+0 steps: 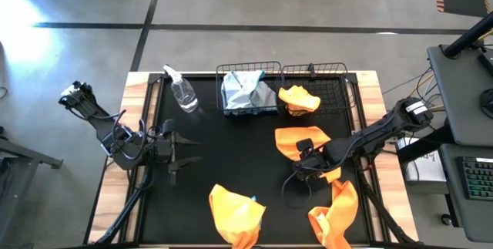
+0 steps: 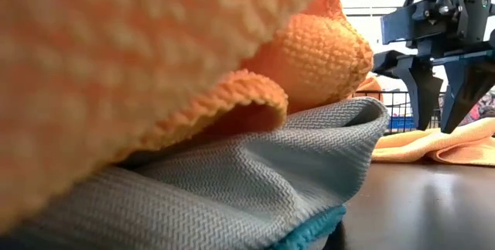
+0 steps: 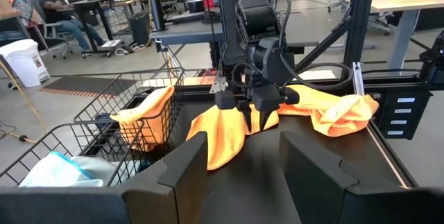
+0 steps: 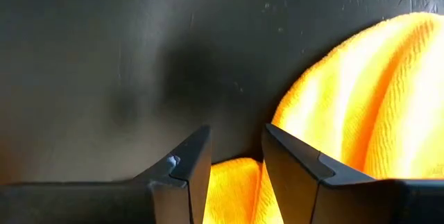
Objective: Sort microfiber towel by color & place in baskets
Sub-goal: Put the top right orange microfiber towel into the right black wire basket
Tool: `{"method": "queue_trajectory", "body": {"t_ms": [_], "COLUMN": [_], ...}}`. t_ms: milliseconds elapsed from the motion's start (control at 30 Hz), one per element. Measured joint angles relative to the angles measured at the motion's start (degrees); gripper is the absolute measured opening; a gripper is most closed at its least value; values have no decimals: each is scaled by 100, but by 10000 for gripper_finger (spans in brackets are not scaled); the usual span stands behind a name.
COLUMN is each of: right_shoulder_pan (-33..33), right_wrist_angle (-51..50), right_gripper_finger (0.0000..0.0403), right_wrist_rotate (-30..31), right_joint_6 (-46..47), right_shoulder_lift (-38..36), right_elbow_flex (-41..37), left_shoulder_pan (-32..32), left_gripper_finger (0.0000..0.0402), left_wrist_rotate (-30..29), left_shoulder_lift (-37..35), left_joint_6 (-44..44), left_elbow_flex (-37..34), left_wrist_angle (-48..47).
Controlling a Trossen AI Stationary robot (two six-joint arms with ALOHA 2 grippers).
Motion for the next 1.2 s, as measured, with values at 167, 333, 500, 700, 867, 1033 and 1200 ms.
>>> {"method": "queue_trajectory", "body": {"t_ms": [167,333,500,700,867,1033,1200], "right_shoulder_pan": [0,-14,-118,-316,-529,-842,-1209], "right_wrist_angle": [-234,-242,-307,-436,-508,-509,-504], "right_gripper_finger": [123,123,123,123,123,123,123], "right_wrist_rotate": [44,297,507,590,591,592,590], "right_joint_6": [-137,-229,-677,-810,-1172,-1200,-1130], "right_shoulder_lift": [-5,-5,-5,-5,-5,-5,-5], "right_elbow_flex": [-34,-70,-62,-62,-62,-62,-62], "left_shoulder_pan": [-1,-1,1,1,1,1,1], "left_gripper_finger": [165,165,165,165,165,165,165], "left_wrist_rotate": [0,1,2,2,2,2,2], "left_shoulder_lift": [0,0,0,0,0,0,16], "left_joint_6": [8,13,17,-32,-39,-61,-87], "left_elbow_flex": [0,0,-2,-2,-4,-4,-4], "left_wrist_angle": [0,-2,-2,-3,-4,-90,-106]}}
